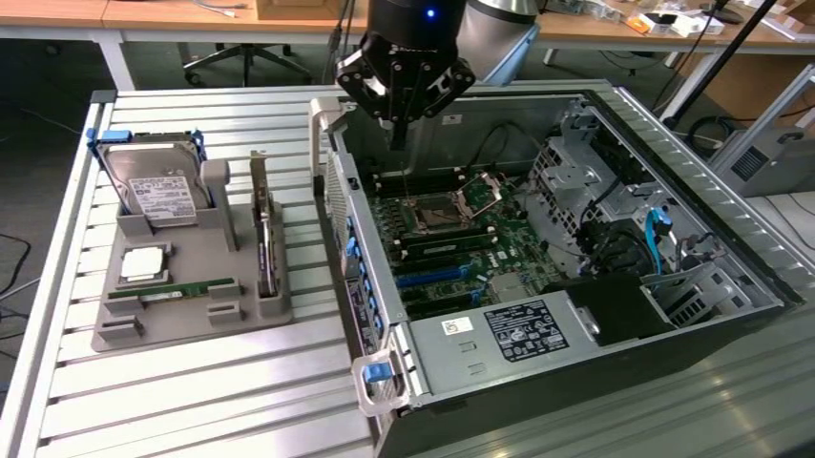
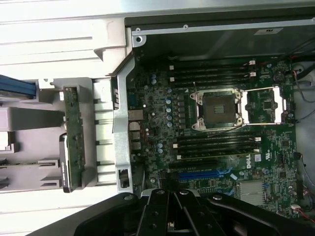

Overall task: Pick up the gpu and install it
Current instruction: 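Reach for the gpu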

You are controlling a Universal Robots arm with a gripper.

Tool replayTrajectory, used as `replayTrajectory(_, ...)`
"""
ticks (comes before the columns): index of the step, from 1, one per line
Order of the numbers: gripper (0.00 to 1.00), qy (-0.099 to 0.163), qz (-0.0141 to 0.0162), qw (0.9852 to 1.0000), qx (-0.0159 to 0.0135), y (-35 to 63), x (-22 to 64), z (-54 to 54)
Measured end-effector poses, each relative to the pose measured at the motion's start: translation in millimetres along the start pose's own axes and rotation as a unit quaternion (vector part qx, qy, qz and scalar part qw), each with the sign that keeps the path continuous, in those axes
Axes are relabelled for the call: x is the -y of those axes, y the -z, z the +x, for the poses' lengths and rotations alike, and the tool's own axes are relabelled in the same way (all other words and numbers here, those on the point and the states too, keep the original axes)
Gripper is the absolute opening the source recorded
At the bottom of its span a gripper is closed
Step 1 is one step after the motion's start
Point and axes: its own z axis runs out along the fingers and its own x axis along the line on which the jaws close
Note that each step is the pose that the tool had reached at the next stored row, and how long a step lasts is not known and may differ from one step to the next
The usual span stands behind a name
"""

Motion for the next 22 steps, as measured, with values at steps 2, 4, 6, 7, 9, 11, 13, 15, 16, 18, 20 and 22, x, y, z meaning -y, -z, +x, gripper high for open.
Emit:
replayTrajectory(2,0.11,0.000,0.0000,1.0000,0.0000,0.0,0.0,0.3)
replayTrajectory(4,0.11,0.000,0.0001,1.0000,0.0000,0.0,0.0,0.6)
replayTrajectory(6,0.11,0.000,0.0003,1.0000,0.0000,0.1,0.1,1.2)
replayTrajectory(7,0.11,0.000,0.0003,1.0000,0.0000,0.1,0.1,1.4)
replayTrajectory(9,0.11,0.000,0.0004,1.0000,0.0000,0.1,0.2,2.1)
replayTrajectory(11,0.11,0.000,0.0006,1.0000,0.0001,0.1,0.2,2.9)
replayTrajectory(13,0.11,0.000,0.0008,1.0000,0.0001,0.1,0.2,3.3)
replayTrajectory(15,0.11,0.000,0.0009,1.0000,0.0001,0.1,0.3,3.7)
replayTrajectory(16,0.11,0.000,0.0010,1.0000,0.0001,0.1,0.3,3.9)
replayTrajectory(18,0.11,0.000,0.0013,1.0000,0.0001,0.1,0.3,4.4)
replayTrajectory(20,0.11,0.000,0.0015,1.0000,0.0001,0.2,0.4,5.6)
replayTrajectory(22,0.11,0.000,0.0015,1.0000,0.0001,0.2,0.5,6.7)
